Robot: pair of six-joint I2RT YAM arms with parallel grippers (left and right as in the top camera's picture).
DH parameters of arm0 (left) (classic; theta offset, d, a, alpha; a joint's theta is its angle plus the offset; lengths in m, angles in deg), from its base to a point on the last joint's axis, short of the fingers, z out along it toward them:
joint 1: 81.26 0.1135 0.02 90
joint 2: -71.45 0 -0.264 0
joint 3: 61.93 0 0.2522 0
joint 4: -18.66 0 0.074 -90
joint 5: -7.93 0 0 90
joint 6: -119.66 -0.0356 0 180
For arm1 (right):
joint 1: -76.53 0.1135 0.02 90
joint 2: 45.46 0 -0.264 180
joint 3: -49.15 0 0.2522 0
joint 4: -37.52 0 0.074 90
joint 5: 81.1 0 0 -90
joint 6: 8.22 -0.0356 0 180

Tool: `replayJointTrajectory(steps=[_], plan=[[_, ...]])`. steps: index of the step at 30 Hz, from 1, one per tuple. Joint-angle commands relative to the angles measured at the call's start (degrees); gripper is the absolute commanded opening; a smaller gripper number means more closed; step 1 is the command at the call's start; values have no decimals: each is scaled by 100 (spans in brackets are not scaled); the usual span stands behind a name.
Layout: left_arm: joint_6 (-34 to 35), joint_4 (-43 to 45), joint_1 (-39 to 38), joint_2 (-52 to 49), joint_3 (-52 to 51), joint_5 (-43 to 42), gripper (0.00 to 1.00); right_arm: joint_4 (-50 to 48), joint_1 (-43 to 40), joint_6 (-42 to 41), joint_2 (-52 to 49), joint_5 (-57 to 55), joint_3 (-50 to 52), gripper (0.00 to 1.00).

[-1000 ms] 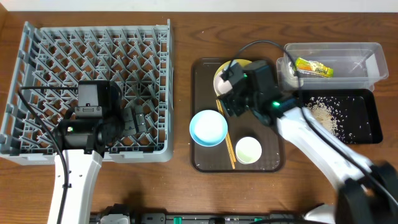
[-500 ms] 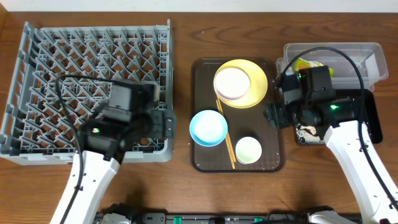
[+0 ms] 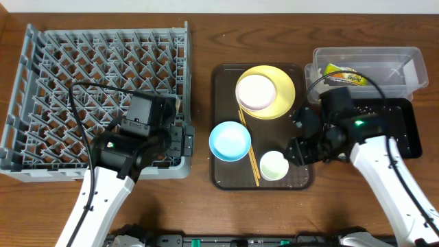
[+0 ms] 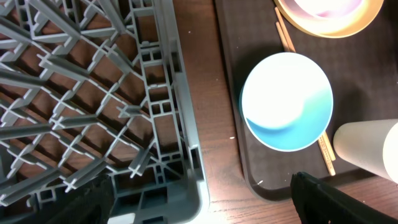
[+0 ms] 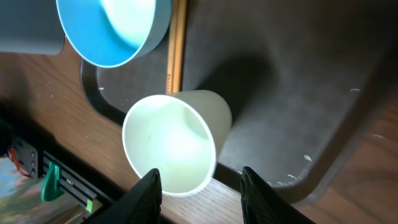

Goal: Sort waste into correct bins and load items into the dishwasher rack
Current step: 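Grasp the white cup with the right gripper and lift it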

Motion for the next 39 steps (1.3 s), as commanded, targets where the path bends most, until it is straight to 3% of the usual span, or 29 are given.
replayJointTrajectory(steps=[1, 11, 28, 36, 39], plan=[[33, -13, -24, 0, 55, 70, 93, -197, 223, -529, 28, -98, 374, 39], [33, -13, -24, 0, 55, 70, 93, -966, 501, -1589, 28, -732, 1075, 7], [33, -37, -24, 0, 55, 68, 93, -1486, 627, -1827, 9, -732, 1211, 1], [372, -79, 33, 0, 57, 2, 100, -1473, 96, -1818, 20, -483, 103, 1], [448, -31, 227, 0, 59, -494, 99, -1589, -190, -1725, 17, 120, -352, 1]])
